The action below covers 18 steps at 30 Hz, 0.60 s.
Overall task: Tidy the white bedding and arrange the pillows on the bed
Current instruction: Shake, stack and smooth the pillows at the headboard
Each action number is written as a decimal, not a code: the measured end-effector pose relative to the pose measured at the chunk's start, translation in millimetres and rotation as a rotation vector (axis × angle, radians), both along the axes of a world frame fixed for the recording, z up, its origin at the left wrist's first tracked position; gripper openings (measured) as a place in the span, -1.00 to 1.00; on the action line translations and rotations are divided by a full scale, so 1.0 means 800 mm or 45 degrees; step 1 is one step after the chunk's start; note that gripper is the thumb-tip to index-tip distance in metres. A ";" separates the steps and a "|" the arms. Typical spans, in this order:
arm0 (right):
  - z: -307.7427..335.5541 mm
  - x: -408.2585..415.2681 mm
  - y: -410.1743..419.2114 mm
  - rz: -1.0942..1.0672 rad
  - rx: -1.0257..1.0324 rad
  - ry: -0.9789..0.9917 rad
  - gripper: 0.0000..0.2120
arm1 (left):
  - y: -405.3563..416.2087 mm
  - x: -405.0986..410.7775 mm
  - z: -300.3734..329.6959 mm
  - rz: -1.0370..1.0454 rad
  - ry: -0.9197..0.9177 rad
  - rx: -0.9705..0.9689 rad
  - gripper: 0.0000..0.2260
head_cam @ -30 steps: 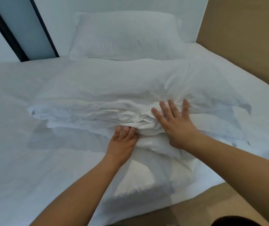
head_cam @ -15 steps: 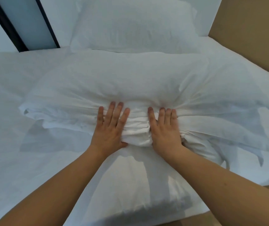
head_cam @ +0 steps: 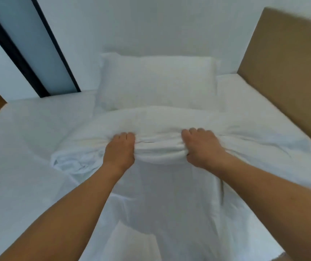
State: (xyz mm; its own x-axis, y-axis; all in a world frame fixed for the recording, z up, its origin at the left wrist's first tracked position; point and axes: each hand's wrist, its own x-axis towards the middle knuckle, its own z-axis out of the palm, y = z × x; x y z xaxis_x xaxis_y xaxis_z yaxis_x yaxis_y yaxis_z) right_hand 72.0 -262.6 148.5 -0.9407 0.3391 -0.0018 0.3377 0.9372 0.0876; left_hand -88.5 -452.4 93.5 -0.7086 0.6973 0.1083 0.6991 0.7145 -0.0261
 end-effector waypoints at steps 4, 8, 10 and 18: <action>0.240 -0.005 0.072 -0.040 -0.075 -0.018 -0.67 | 0.060 -0.007 0.262 -0.133 0.219 0.000 -0.66; 0.423 0.007 0.129 0.042 -0.265 -0.100 -0.73 | 0.084 -0.014 0.454 -0.152 0.278 -0.132 -0.58; 0.464 0.019 0.137 0.067 -0.350 -0.200 -0.75 | 0.086 -0.007 0.510 -0.070 0.030 -0.312 -0.53; 0.424 0.044 0.126 0.150 -0.477 -0.288 -0.72 | 0.063 0.034 0.477 -0.129 -0.399 -0.423 -0.67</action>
